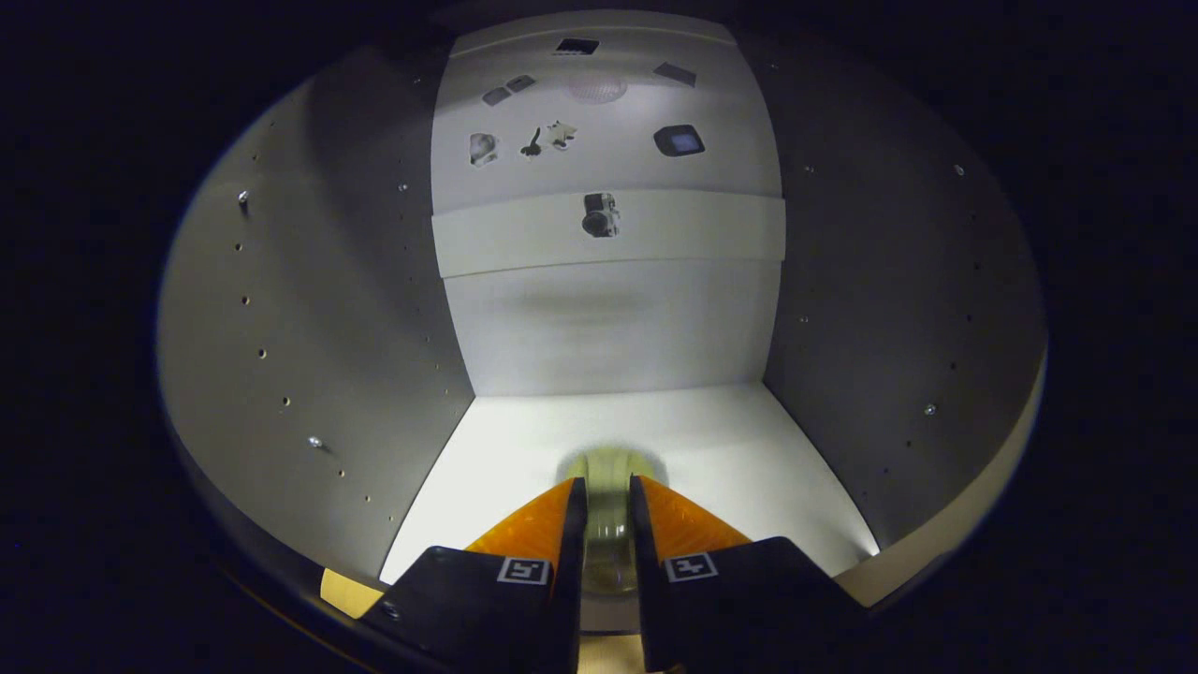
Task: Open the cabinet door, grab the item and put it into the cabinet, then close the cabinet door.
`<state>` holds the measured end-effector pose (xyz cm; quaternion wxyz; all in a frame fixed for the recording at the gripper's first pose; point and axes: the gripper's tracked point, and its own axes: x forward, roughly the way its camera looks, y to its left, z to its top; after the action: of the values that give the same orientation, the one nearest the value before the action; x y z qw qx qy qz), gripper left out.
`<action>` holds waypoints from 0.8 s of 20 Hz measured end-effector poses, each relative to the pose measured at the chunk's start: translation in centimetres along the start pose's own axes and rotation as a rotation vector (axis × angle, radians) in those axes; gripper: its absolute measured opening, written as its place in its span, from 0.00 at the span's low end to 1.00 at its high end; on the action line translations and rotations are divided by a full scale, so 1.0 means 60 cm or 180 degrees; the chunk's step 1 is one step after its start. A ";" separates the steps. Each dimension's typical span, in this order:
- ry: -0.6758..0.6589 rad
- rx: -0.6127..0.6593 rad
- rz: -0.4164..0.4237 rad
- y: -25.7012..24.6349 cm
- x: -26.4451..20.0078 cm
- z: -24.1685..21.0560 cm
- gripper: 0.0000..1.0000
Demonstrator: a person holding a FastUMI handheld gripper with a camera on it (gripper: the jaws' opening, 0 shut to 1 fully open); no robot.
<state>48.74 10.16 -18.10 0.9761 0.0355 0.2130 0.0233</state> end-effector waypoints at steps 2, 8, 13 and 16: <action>-0.0022 0.0020 0.0016 0.002 0.006 0.001 0.33; -0.0318 0.0002 0.0009 0.002 -0.041 0.045 0.38; -0.0593 -0.0088 -0.0012 0.007 -0.165 0.086 0.41; -0.0785 -0.0118 0.0070 0.022 -0.260 0.103 0.47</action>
<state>37.13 10.18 -5.91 0.9951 0.0223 0.0905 0.0334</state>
